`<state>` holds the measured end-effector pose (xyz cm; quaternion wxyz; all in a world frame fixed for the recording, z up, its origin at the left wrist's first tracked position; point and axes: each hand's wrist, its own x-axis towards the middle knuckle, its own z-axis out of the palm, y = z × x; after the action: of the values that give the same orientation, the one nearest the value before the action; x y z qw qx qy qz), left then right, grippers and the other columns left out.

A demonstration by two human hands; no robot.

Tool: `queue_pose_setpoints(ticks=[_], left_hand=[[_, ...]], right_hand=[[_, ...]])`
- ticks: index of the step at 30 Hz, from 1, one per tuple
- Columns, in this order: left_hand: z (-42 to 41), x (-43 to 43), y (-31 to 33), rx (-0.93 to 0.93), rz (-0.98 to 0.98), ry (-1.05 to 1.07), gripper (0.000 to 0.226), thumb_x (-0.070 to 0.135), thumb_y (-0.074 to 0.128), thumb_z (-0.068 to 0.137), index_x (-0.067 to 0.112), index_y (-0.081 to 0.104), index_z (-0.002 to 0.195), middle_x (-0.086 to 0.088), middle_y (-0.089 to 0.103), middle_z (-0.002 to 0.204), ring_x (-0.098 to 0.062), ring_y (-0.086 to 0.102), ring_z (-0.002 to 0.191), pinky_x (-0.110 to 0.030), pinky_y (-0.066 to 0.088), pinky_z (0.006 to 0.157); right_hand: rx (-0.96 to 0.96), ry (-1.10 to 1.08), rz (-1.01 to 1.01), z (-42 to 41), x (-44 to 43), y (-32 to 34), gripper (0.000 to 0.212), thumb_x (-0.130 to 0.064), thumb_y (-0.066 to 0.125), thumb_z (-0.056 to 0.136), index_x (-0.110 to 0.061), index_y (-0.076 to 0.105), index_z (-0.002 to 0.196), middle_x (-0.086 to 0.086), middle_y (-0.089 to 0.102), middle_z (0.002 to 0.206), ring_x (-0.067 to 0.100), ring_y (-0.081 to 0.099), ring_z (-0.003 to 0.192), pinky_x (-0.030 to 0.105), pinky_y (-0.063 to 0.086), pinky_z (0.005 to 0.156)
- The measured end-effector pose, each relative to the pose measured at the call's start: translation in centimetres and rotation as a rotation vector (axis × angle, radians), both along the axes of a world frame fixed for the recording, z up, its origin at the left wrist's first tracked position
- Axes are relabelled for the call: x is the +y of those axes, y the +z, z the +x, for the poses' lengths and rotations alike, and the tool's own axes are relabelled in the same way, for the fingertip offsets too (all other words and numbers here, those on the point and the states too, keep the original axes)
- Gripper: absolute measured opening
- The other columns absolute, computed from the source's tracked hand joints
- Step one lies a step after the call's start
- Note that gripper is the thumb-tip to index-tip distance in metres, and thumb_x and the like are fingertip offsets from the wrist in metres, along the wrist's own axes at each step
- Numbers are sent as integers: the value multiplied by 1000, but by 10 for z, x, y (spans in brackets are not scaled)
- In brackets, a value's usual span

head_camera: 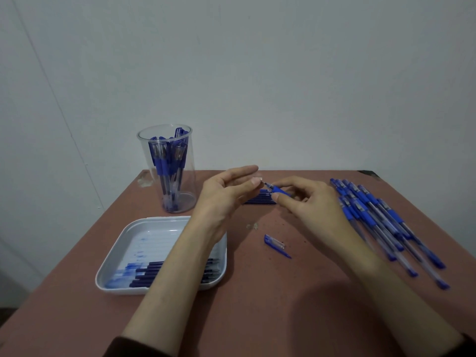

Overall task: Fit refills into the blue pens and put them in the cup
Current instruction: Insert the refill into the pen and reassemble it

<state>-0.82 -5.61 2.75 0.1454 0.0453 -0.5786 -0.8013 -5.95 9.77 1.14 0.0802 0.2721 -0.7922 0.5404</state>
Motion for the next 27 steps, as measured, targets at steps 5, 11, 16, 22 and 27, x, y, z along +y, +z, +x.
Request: queue_pose_setpoints(ticks=[5,11,16,22,27], left_hand=[[-2,0,-3,10,-88,-2,22,-5,64,82,10,67,98,-4,72,87,-12,69,77,-19,56,75],[-4,2,-7,16,-120,-17,24,-5,65,81,10,67,100,-7,73,88,-14,69,79,-21,56,77],[-4,1,-7,49,-145,-19,22,-3,65,81,13,66,97,-5,74,87,-14,69,79,-23,55,75],[-3,0,-5,104,-136,-60,26,-2,63,84,14,63,103,-3,73,92,-15,69,85,-21,53,76],[-3,2,-2,131,-31,-122,32,-2,60,86,14,58,114,-8,73,96,-16,69,84,-24,55,83]], right_hand=[[77,-37,53,4,0,0,14,-20,72,84,-32,71,90,-13,67,75,-4,55,68,6,41,61],[144,-71,80,5,-2,-1,17,-18,71,84,-26,71,99,-15,66,77,-8,58,73,5,42,64],[-63,-35,-36,5,-3,1,7,-20,73,83,-24,67,84,0,68,69,13,58,60,25,48,58],[-466,169,-248,5,-6,7,19,-17,59,92,-6,70,84,14,64,64,18,41,48,23,32,41],[-481,186,-246,3,-6,7,22,-18,57,94,-3,71,87,13,62,61,16,39,45,25,30,42]])
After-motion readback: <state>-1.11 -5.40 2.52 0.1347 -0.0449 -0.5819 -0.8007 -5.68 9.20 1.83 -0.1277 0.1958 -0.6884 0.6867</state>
